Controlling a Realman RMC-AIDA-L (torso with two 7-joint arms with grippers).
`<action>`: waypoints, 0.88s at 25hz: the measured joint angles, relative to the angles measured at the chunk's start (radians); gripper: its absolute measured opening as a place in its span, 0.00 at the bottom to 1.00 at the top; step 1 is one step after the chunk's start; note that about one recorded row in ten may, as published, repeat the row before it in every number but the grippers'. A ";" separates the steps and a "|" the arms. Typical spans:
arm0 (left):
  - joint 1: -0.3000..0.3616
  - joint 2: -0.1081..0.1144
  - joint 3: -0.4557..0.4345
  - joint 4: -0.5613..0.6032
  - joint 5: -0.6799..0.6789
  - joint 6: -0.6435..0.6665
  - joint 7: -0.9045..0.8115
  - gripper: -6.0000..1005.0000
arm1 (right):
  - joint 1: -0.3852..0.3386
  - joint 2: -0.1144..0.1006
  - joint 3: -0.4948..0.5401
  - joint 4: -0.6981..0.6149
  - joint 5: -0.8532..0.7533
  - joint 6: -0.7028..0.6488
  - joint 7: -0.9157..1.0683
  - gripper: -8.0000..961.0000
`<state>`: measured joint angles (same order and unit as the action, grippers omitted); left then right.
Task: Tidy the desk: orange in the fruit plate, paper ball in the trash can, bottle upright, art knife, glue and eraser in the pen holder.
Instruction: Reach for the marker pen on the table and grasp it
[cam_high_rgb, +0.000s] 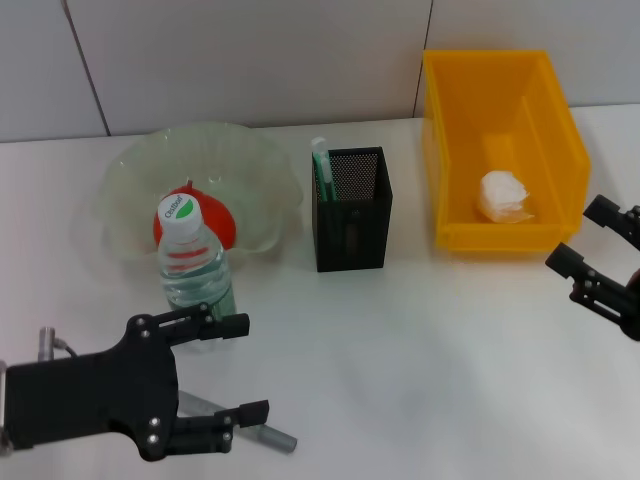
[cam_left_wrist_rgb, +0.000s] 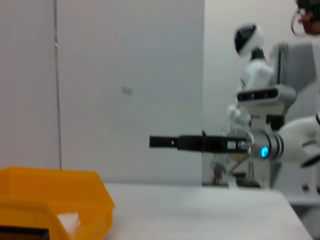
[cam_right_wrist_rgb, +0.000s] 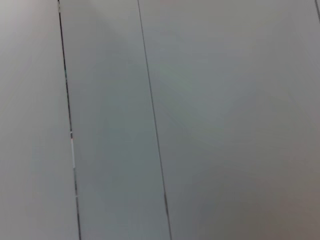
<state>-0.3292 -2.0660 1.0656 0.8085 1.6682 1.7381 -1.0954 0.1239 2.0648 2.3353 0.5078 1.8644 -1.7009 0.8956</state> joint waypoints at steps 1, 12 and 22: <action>0.000 0.000 0.000 0.000 0.000 0.000 0.000 0.79 | 0.000 0.000 0.000 0.000 0.000 0.000 0.000 0.86; -0.068 0.009 0.095 0.462 0.327 0.016 -0.297 0.79 | -0.007 0.012 0.008 -0.135 0.000 0.006 0.000 0.86; -0.180 0.013 0.309 0.536 0.576 -0.033 -0.442 0.79 | -0.019 0.013 0.002 -0.166 -0.038 0.015 -0.002 0.86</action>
<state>-0.5093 -2.0535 1.3750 1.3448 2.2440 1.7052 -1.5373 0.1051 2.0779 2.3370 0.3423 1.8267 -1.6861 0.8940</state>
